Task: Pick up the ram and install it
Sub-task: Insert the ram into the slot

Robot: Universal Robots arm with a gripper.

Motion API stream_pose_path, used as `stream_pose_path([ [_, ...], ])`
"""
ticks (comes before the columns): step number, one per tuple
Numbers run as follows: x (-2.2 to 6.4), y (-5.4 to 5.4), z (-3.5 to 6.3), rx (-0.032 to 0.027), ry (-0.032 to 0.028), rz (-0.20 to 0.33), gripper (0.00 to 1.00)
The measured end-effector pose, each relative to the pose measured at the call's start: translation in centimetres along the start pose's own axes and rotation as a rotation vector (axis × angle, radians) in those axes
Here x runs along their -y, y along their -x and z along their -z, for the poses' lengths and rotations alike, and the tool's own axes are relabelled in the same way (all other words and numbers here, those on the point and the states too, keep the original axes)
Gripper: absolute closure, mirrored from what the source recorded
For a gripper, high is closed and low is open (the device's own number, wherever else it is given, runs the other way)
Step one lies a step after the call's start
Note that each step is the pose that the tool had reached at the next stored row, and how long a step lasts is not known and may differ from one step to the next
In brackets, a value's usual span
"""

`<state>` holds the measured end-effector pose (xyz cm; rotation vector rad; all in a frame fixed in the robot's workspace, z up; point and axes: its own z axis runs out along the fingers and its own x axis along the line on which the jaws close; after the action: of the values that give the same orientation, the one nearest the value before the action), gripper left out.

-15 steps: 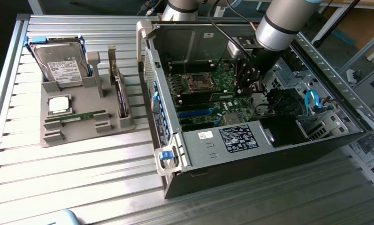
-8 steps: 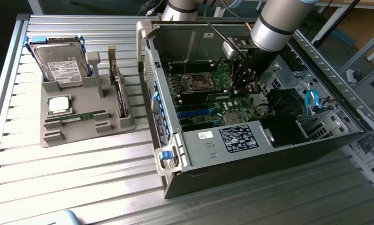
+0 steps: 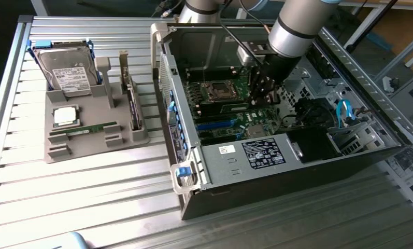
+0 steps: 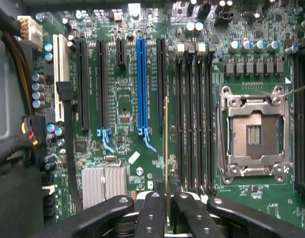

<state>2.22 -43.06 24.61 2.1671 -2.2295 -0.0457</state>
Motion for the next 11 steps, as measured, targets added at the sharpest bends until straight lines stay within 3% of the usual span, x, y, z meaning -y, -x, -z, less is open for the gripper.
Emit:
stream_pose_path([
  [11, -2.35, 0.1, -0.31, 0.0000, -0.0001, 0.000, 0.87],
])
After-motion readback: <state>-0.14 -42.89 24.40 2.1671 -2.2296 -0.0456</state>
